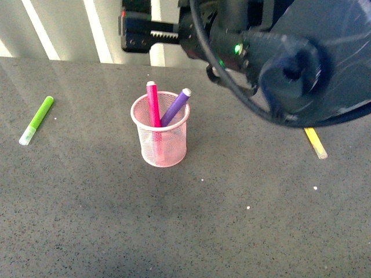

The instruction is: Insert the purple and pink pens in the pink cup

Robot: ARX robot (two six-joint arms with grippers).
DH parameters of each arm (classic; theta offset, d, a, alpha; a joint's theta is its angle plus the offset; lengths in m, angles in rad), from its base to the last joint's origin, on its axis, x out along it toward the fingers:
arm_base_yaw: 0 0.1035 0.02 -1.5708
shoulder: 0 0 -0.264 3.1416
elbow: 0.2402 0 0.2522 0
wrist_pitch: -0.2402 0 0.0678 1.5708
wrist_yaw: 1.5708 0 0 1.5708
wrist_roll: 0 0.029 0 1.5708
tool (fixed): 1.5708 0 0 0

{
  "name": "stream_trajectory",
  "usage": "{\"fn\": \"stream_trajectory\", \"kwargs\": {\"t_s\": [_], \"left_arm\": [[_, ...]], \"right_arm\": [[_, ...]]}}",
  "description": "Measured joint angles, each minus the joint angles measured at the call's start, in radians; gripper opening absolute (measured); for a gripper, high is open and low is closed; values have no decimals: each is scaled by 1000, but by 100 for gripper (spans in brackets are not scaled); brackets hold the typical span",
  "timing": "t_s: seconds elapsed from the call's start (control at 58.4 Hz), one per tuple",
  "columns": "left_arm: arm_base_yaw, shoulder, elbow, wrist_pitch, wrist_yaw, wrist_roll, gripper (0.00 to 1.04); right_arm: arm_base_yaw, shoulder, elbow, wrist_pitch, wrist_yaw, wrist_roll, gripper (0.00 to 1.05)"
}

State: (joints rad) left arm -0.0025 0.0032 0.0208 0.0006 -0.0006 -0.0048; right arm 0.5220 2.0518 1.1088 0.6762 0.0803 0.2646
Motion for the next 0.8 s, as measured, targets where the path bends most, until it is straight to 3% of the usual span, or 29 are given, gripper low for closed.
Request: {"fn": "stream_trajectory", "kwargs": {"t_s": [0.137,0.308,0.36,0.411,0.462,0.582,0.736,0.805], "left_arm": [[0,0,0,0,-2,0,98],[0,-1,0,0,0,0,98],[0,-1,0,0,0,0,98],[0,-1,0,0,-4,0,98],[0,-1,0,0,-3,0,98],[0,-2,0,0,-1,0,98],[0,-2,0,0,0,0,98],[0,-2,0,0,0,0,98]], "right_arm": [[-44,-119,-50,-217,174,6,98],[-64,-125,-68,-199,203,-2,96],[-69,-121,-172,89,319,-103,85],[-88,-156,-311,320,306,-186,72],[-120,-216,-417,431,275,-228,62],[-192,-350,-566,491,235,-260,42],[-272,-510,-761,499,156,-266,8],[-289,-562,-806,494,132,-268,4]]}}
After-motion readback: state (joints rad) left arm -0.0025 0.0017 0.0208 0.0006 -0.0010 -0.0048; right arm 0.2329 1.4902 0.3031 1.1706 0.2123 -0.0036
